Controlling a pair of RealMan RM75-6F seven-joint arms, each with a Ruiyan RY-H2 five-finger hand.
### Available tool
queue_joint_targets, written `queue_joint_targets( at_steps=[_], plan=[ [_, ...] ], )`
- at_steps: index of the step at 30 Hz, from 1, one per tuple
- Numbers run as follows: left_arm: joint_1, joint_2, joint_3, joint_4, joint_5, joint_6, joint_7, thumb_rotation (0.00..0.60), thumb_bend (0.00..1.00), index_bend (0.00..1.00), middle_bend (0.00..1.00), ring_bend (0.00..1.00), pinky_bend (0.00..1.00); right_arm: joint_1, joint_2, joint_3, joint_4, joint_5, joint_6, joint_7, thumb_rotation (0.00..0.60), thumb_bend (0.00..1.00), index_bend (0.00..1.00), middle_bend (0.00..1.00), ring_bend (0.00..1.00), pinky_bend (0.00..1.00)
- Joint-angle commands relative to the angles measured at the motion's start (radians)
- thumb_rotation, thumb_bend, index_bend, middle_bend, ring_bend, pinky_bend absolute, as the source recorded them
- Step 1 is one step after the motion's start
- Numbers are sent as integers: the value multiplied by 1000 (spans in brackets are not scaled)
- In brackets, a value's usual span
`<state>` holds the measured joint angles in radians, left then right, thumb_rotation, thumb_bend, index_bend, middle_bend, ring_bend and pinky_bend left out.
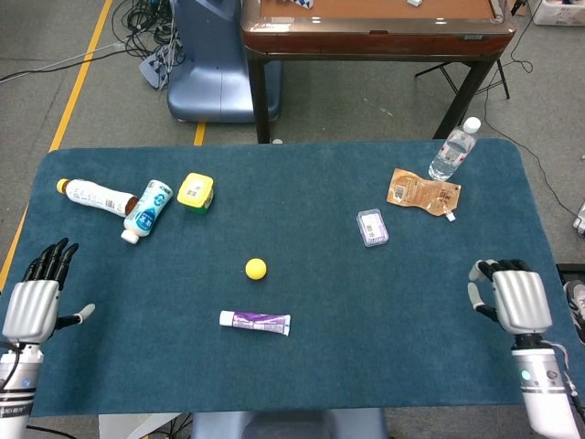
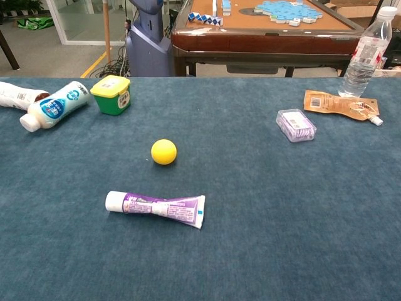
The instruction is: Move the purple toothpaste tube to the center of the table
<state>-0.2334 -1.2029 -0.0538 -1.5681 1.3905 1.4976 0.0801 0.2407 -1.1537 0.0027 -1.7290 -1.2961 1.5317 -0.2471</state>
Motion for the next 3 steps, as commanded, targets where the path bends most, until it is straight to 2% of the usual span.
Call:
queue_joint_targets(
  at_steps=[1, 3],
  plan=[
    [35, 5, 23, -34, 13, 29, 30, 600, 113, 0, 0, 0, 114, -54, 10, -18, -6, -20, 47, 15, 600, 475, 520, 534, 441, 336],
    [51, 5, 28, -54, 16, 41, 43, 600, 113, 0, 0, 0, 114, -69, 11, -20, -8, -26, 48, 24, 600, 475, 520, 535, 441, 336]
  ],
)
